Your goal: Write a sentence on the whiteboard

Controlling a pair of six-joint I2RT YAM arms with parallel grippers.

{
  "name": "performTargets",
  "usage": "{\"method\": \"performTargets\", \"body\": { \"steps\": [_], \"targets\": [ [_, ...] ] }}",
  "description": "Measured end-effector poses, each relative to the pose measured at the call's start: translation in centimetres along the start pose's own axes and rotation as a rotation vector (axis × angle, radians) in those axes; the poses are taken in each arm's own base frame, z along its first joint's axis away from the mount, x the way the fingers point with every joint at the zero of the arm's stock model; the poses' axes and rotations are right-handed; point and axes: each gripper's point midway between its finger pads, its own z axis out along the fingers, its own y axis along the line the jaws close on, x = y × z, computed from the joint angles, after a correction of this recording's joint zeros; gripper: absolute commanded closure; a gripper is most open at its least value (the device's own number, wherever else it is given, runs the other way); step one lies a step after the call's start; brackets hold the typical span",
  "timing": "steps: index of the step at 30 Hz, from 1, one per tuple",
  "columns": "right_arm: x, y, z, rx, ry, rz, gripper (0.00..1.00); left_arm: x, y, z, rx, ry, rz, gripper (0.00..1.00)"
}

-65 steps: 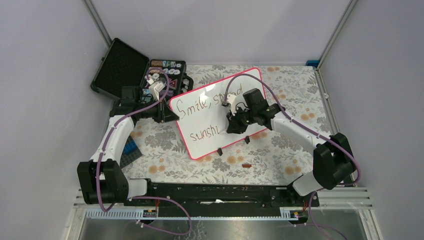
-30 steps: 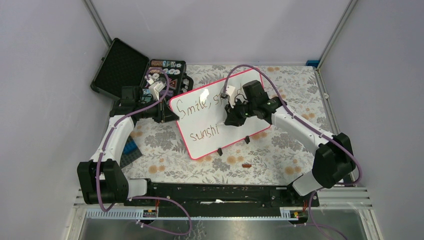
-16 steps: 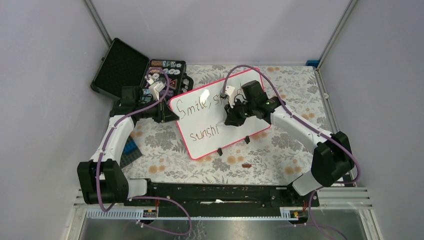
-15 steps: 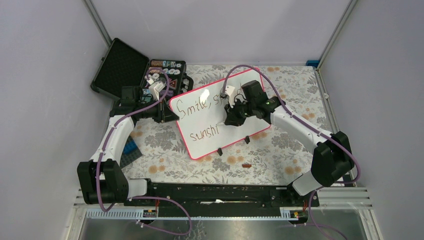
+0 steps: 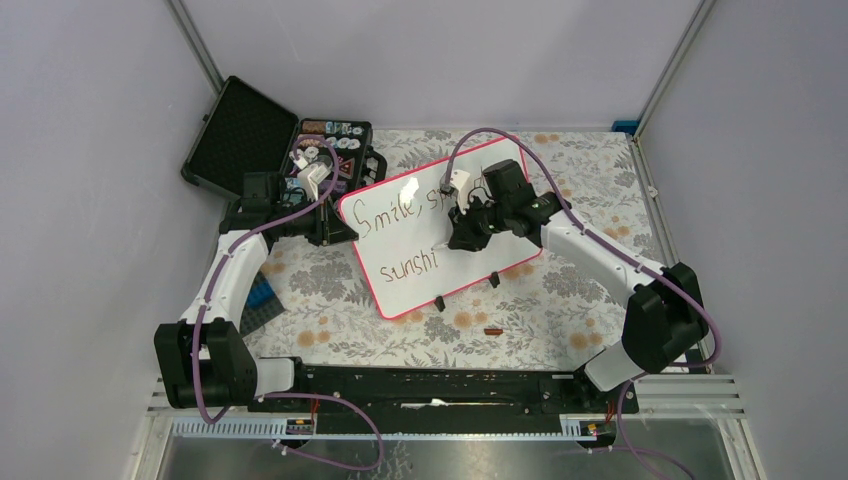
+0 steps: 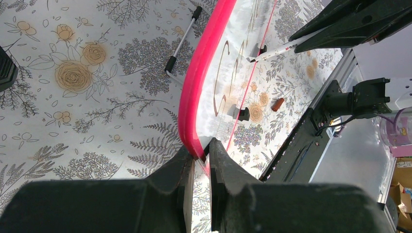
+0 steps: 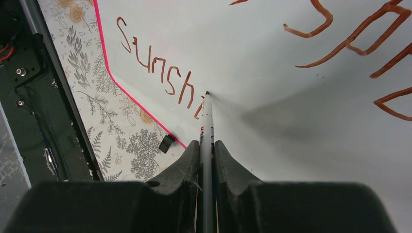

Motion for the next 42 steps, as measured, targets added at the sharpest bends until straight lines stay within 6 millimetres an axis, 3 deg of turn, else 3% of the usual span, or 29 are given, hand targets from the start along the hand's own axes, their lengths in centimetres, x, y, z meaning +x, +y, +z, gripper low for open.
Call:
{"method": "performTargets", "body": {
  "steps": [10,20,30,42],
  "targets": [
    [-0.9,1.0,-1.6,-0.014,-0.044,-0.050,1.00,0.0,0.0,0.0,0.001,0.002,0.001,1.00],
    [0.4,-0.1,-2.1,0.008,-0.027,-0.036,1.00,0.0,0.0,0.0,0.001,0.002,0.003,1.00],
    [1.9,0.0,-1.6,-0.003,-0.001,-0.022,1.00,0.0,0.0,0.0,0.001,0.002,0.003,1.00],
    [2.1,0.0,-1.5,-0.003,-0.003,-0.023,1.00,0.0,-0.1,0.0,0.001,0.002,0.003,1.00]
  ]
}}
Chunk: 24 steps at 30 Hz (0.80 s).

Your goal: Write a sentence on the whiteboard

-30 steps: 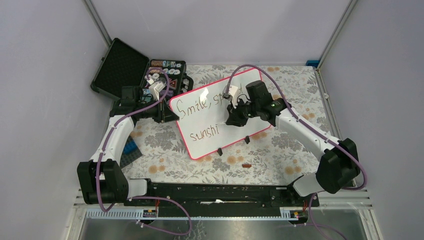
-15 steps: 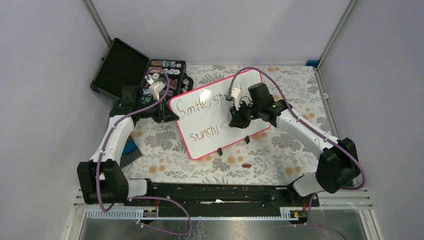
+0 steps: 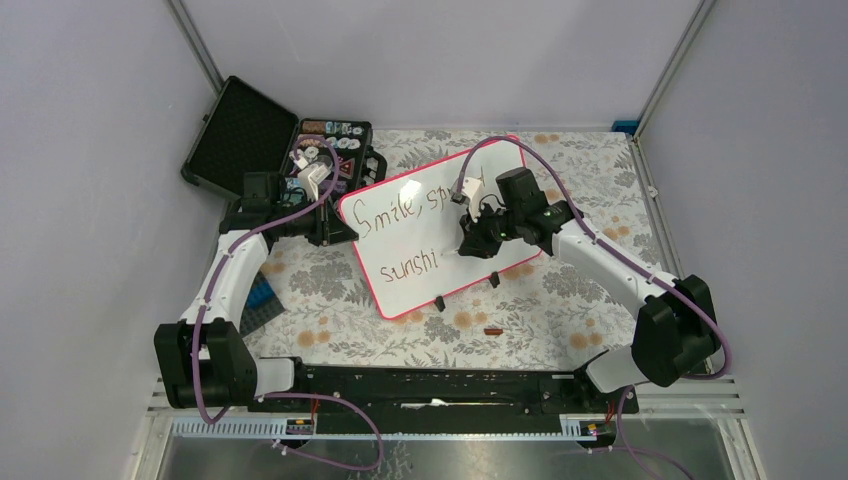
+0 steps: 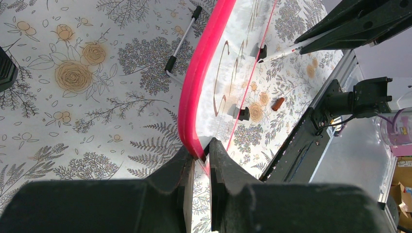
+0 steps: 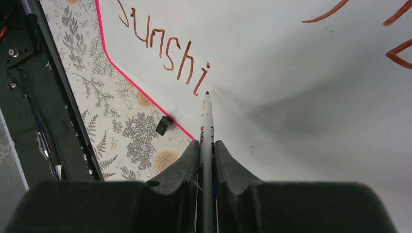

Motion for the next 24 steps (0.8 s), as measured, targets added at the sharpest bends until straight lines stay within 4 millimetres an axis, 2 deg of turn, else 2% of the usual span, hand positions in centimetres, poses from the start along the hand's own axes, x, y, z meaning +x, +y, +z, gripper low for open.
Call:
{"method": "performTargets", "body": {
  "steps": [17,24],
  "targets": [
    [0.08,0.23,0.48,-0.009,0.007,-0.004,1.00,0.00,-0.02,0.01,0.001,0.000,0.001,1.00],
    [-0.72,-0.01,0.84,-0.002,-0.010,-0.016,1.00,0.00,-0.02,0.02,0.000,0.000,0.001,1.00]
  ]
}}
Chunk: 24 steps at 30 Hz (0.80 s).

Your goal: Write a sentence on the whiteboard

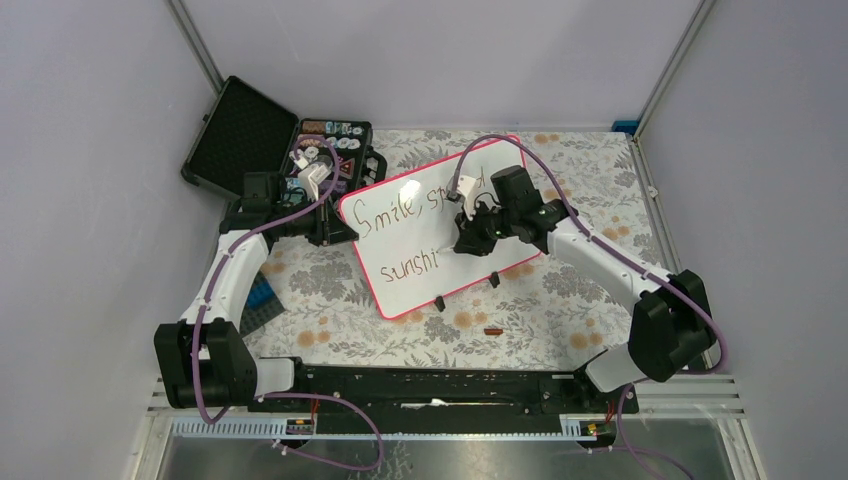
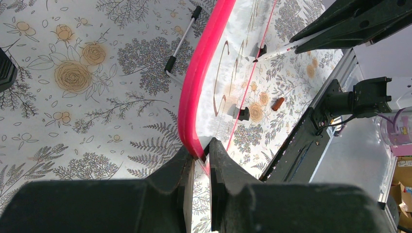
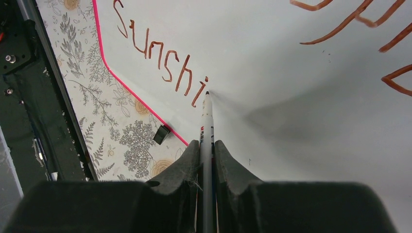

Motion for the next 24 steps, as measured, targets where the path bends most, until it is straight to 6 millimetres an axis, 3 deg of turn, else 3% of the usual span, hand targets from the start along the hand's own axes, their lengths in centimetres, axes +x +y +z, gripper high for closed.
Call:
{"method": "performTargets", "body": {
  "steps": [18,24],
  "targets": [
    [0.2,-0.4,0.3,0.015,0.012,0.004,1.00,0.0,0.0,0.0,-0.003,0.000,0.001,1.00],
    [1.5,-0.1,0.7,0.001,0.037,0.019,1.00,0.0,0.1,0.0,-0.004,0.001,0.001,1.00]
  ]
}}
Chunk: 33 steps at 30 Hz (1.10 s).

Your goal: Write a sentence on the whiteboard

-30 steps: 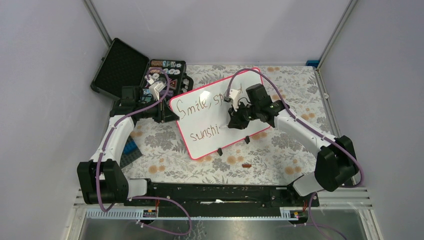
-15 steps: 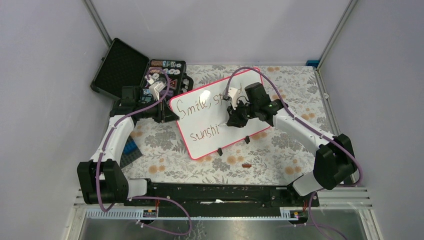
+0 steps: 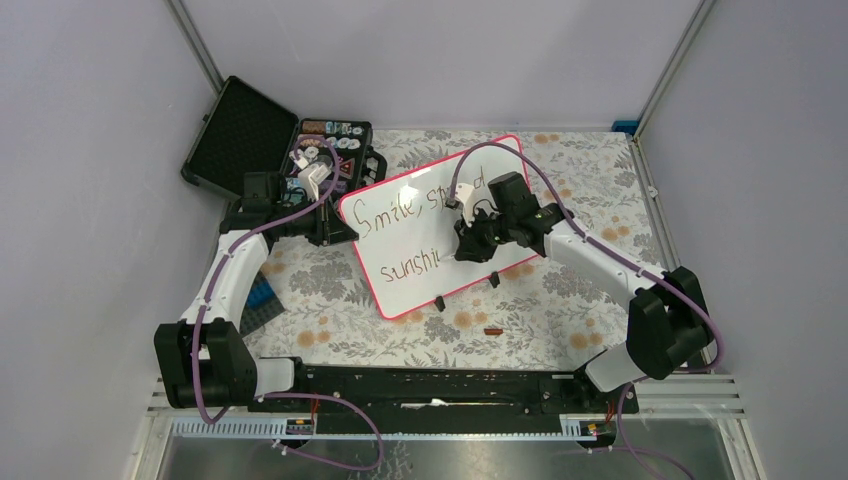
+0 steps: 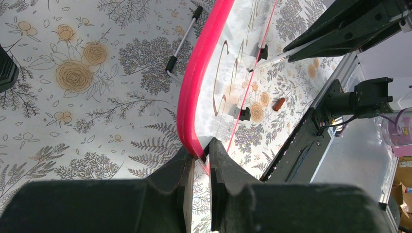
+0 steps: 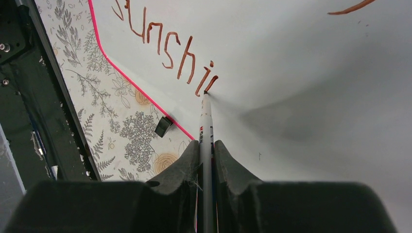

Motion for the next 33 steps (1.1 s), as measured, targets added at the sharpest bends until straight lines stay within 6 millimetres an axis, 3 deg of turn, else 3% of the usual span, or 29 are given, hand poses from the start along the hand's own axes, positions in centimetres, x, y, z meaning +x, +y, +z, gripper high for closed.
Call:
{"method": "performTargets", "body": {
  "steps": [6,17,33],
  "targets": [
    [0.9,0.4,0.2,-0.014,0.019,0.011,1.00,0.0,0.0,0.0,0.000,0.000,0.000,1.00],
    [0.9,0.4,0.2,-0.013,0.018,0.013,1.00,0.0,0.0,0.0,0.001,0.000,0.000,1.00],
    [-1.1,-0.2,-0.3,0.016,-0.018,0.002,1.00,0.0,0.0,0.0,0.000,0.000,0.000,1.00]
  ]
}}
